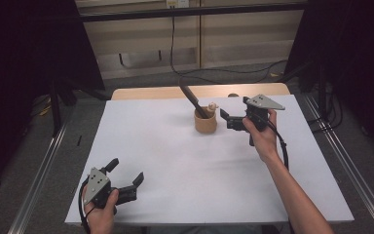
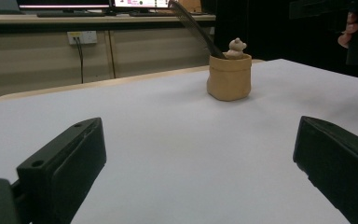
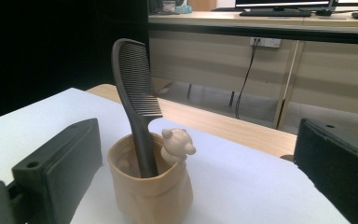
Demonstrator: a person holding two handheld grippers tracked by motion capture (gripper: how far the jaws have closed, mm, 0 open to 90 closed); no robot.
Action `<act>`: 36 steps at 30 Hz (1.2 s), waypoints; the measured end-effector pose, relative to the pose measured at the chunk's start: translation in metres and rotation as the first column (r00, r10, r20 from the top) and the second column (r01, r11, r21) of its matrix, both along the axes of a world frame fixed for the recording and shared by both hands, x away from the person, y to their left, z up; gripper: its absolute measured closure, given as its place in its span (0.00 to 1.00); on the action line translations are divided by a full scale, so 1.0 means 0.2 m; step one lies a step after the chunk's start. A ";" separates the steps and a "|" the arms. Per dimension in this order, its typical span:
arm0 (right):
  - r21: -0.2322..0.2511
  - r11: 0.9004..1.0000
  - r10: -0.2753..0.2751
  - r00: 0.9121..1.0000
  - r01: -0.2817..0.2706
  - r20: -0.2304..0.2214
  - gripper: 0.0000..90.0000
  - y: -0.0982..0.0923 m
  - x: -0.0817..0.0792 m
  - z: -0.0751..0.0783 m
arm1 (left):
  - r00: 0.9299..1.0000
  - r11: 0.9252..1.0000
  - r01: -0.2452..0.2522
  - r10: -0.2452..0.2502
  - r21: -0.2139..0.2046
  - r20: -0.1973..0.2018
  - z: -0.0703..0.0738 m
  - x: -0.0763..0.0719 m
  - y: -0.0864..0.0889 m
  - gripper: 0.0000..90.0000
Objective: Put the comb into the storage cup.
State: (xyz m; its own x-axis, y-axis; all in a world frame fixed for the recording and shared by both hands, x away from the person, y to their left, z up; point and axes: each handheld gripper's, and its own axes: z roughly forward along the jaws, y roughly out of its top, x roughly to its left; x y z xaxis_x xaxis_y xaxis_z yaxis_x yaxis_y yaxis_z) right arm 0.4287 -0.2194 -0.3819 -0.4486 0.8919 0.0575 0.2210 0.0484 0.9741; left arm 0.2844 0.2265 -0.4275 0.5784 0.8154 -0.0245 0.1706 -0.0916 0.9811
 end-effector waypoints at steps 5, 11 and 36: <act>-0.013 1.000 -0.009 1.000 0.009 -0.001 0.00 -0.02 -0.04 -0.02 | 1.000 1.000 -0.001 0.001 -0.006 0.007 0.00 0.00 0.00 0.03; -0.035 0.999 -0.027 1.000 0.028 0.014 0.00 -0.04 -0.09 -0.04 | 1.000 1.000 -0.003 0.003 -0.002 0.006 0.00 0.00 0.00 0.03; -0.048 0.996 -0.075 0.996 0.078 0.057 0.00 -0.15 -0.30 -0.04 | 1.000 1.000 0.000 0.000 0.002 0.009 0.00 0.00 0.00 0.03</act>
State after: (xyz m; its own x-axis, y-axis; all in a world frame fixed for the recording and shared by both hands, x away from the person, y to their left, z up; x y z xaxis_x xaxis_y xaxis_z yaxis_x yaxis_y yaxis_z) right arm 0.3677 -0.2488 -0.3902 -0.3804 0.9247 -0.0112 0.1721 0.0827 0.9816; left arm 0.2839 0.2259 -0.4268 0.5784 0.8156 -0.0179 0.1616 -0.0931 0.9824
